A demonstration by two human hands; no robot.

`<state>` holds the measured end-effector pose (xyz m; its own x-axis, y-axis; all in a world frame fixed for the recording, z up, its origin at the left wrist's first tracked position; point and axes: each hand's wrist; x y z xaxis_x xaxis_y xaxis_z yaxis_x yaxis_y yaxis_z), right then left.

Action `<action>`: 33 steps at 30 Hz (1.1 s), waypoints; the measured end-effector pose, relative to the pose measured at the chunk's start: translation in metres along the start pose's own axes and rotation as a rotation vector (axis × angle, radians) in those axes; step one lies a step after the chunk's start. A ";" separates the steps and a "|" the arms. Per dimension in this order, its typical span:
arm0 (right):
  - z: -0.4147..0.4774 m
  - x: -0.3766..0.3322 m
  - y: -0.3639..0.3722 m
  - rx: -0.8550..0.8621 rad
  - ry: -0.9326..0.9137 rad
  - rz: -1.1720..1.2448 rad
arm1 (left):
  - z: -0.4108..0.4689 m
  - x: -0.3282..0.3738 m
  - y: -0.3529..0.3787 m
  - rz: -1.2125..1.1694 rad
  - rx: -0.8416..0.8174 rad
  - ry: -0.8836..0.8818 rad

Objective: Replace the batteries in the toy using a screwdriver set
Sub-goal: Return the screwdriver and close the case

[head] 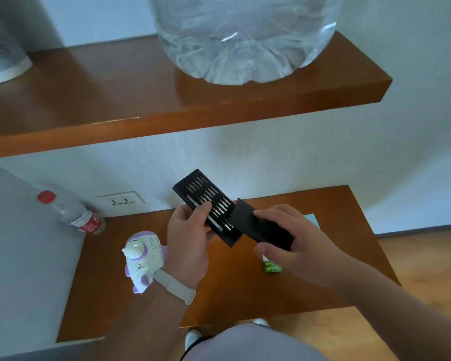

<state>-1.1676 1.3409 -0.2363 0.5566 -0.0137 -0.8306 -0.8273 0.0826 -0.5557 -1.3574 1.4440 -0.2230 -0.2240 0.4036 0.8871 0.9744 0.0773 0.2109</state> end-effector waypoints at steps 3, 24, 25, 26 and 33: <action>-0.001 0.003 -0.003 -0.011 -0.075 -0.134 | -0.003 0.000 0.002 -0.033 0.053 0.013; -0.004 0.013 -0.017 0.078 -0.258 -0.352 | -0.021 0.009 0.010 -0.190 0.258 0.091; -0.004 0.013 -0.017 0.077 -0.260 -0.349 | -0.022 0.008 0.010 -0.186 0.262 0.091; -0.004 0.013 -0.017 0.077 -0.263 -0.345 | -0.023 0.008 0.010 -0.180 0.264 0.090; -0.006 0.013 -0.021 0.052 -0.267 -0.335 | -0.032 0.007 0.012 -0.184 0.227 0.098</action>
<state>-1.1435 1.3334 -0.2360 0.7996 0.2095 -0.5628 -0.5964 0.1676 -0.7850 -1.3476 1.4189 -0.2015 -0.3866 0.2752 0.8802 0.8937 0.3474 0.2839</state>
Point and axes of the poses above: each hand's wrist, its own z-axis towards the middle knuckle, its own y-axis out of the palm, x = y × z, and after that the axes turned 6 degrees about x, right-handed
